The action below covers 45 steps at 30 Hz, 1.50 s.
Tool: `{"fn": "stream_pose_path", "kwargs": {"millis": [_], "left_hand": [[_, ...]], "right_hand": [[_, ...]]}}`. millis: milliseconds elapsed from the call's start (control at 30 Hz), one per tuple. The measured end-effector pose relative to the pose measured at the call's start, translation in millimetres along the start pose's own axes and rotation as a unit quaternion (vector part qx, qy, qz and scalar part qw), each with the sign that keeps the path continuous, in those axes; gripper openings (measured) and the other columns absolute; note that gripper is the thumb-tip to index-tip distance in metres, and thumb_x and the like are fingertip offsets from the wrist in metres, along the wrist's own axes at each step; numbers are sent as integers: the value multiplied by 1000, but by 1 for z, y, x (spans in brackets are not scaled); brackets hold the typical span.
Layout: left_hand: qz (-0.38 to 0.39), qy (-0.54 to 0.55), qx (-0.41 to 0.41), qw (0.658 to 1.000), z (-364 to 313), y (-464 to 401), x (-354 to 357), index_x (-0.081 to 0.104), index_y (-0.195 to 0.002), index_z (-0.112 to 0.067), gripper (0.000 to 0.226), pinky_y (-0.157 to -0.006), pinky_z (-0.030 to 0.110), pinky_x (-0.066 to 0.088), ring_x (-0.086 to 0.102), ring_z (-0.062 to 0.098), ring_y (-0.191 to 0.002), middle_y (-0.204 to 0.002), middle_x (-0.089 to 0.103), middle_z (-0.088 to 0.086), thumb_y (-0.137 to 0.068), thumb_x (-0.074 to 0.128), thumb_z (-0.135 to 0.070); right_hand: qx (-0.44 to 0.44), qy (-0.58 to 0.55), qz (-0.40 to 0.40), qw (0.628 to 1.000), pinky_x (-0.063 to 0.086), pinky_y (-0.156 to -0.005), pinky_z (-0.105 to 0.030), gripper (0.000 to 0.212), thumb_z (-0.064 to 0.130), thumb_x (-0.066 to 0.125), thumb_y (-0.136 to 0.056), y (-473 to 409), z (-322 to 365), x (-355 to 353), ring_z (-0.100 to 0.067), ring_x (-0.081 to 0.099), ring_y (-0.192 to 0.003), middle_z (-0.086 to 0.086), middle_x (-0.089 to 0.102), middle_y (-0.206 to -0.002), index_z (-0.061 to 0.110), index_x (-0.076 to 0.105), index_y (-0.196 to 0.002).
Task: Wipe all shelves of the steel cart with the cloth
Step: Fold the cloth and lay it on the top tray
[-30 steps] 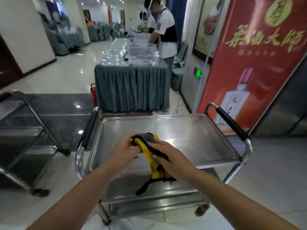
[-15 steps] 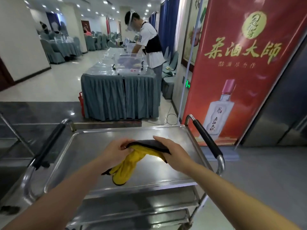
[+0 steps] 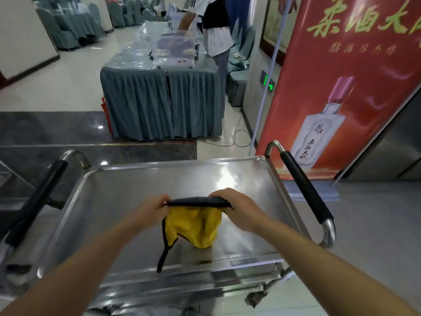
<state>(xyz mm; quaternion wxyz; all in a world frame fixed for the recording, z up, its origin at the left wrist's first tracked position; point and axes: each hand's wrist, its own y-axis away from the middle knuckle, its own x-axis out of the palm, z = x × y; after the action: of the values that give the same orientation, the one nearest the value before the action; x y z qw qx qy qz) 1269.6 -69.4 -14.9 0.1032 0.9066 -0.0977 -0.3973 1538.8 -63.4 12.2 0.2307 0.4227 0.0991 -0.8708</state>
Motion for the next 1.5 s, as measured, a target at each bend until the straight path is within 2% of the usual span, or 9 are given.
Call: {"fn": "stream_pose_path", "kwargs": {"millis": [133, 300, 433, 600, 667, 833, 1033, 1300, 1500], "left_hand": [[-40, 43, -2, 998, 10, -55, -11, 58, -105, -28, 15, -94, 37, 43, 55, 25, -106, -111, 61, 2, -100, 44, -24], [6, 53, 58, 997, 11, -113, -43, 59, -87, -41, 20, -72, 30, 51, 60, 7, -84, -88, 63, -16, -76, 69, -55], [24, -104, 111, 988, -1, -149, -68, 58, -93, -37, 37, -71, 28, 49, 56, 8, -83, -88, 58, -18, -66, 83, -42], [-25, -284, 137, 948, -12, -185, -98, 60, -93, -26, 10, -70, 30, 44, 57, 21, -92, -95, 52, -5, -85, 61, -21], [-35, -326, 98, 939, -7, -190, -108, 63, -102, -24, 20, -76, 34, 48, 57, 22, -97, -104, 58, -2, -86, 54, -15], [-80, -276, 2, 958, 9, -186, -124, 64, -114, -24, 28, -83, 38, 50, 59, 25, -105, -116, 64, 4, -90, 52, -16], [-175, -204, 28, 963, -2, -180, -128, 67, -111, -25, 22, -75, 34, 45, 59, 25, -101, -108, 66, 1, -90, 58, -23], [102, -253, -20, 962, 20, -127, -65, 64, -76, -18, 11, -57, 23, 38, 53, 11, -64, -65, 54, -9, -82, 66, -28], [170, -284, -20, 943, 59, -75, 38, 60, -81, -28, 6, -56, 17, 29, 53, 13, -81, -81, 54, -10, -83, 59, -23]], "right_hand": [[58, -46, -8, 997, 45, -90, -28, 40, -2, 45, -88, -49, -21, -10, -16, 54, -103, 2, 62, -111, 25, 63, -113], [81, -22, -27, 996, 45, -90, -26, 36, 7, 52, -92, -101, -44, -15, -11, 57, -105, 8, 66, -115, 31, 66, -116], [116, 21, -12, 993, 41, -84, -18, 37, 28, 59, -95, -124, -67, -19, -11, 58, -107, 6, 64, -125, 35, 56, -131], [172, -33, 63, 982, 48, -74, -22, 42, 32, 45, -98, -153, -76, -34, -11, 60, -83, 9, 66, -88, 45, 44, -137], [175, -61, 75, 980, 45, -79, -21, 44, 32, 41, -97, -164, -78, -41, -11, 58, -91, 12, 63, -95, 48, 42, -138], [139, -72, 86, 984, 37, -104, -26, 41, 29, 37, -101, -187, -86, -60, -17, 47, -123, 4, 47, -142, 41, 43, -140], [88, -58, 46, 993, 29, -112, -28, 41, 20, 34, -104, -205, -92, -86, -18, 38, -135, 4, 45, -146, 30, 44, -142], [55, 17, 123, 991, 35, -73, 1, 34, 27, 45, -99, -131, -131, -58, 7, 54, -83, 18, 63, -109, 47, 59, -122], [61, 108, 306, 944, 26, -111, -25, 40, 32, 37, -101, -57, -192, 22, -14, 36, -138, 10, 38, -151, 41, 44, -140]]}}
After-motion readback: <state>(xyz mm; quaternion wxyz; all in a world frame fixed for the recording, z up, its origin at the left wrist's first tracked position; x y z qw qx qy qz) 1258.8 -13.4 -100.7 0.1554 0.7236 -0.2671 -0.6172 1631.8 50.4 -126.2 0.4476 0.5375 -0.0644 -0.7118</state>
